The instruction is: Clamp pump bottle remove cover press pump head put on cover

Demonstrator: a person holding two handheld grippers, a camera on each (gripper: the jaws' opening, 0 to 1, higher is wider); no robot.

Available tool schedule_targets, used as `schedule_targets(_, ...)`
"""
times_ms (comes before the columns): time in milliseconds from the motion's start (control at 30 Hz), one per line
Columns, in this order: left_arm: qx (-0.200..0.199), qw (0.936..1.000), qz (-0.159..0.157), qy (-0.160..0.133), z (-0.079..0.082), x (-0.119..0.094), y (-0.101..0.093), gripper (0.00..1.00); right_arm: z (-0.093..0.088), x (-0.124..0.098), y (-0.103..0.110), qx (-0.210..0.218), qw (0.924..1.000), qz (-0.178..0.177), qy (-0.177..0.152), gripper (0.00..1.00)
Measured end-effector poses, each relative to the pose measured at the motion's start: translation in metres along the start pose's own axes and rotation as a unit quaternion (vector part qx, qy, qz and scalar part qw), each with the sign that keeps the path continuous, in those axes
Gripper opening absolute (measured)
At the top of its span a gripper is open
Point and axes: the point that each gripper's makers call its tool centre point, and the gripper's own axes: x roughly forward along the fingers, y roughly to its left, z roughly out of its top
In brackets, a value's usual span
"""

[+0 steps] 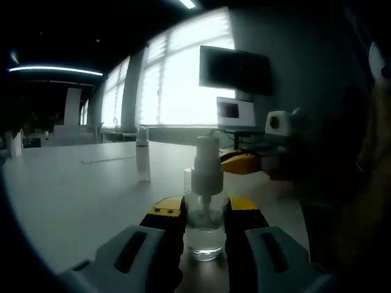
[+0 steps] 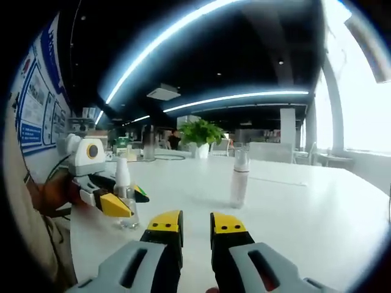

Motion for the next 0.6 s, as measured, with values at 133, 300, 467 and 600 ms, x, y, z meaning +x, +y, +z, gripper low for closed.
schedule_targets(133,-0.002,1.0,0.0,0.0,0.0,0.0,-0.001,0.16,0.004,0.004,-0.001,-0.008,0.9999,-0.007,0.001,0.16)
schedule_targets(300,-0.003,1.0,0.001,0.0,0.0,0.0,0.0,0.16,-0.002,0.011,-0.006,-0.006,0.9998,-0.014,0.011,0.2)
schedule_targets(467,-0.004,1.0,0.002,0.0,0.0,0.0,0.0,0.16,-0.003,0.013,-0.015,-0.003,0.9996,-0.026,0.014,0.23)
schedule_targets(600,-0.007,1.0,0.002,0.0,0.0,0.0,-0.001,0.16,-0.004,0.016,-0.027,0.005,0.9987,-0.049,0.01,0.24)
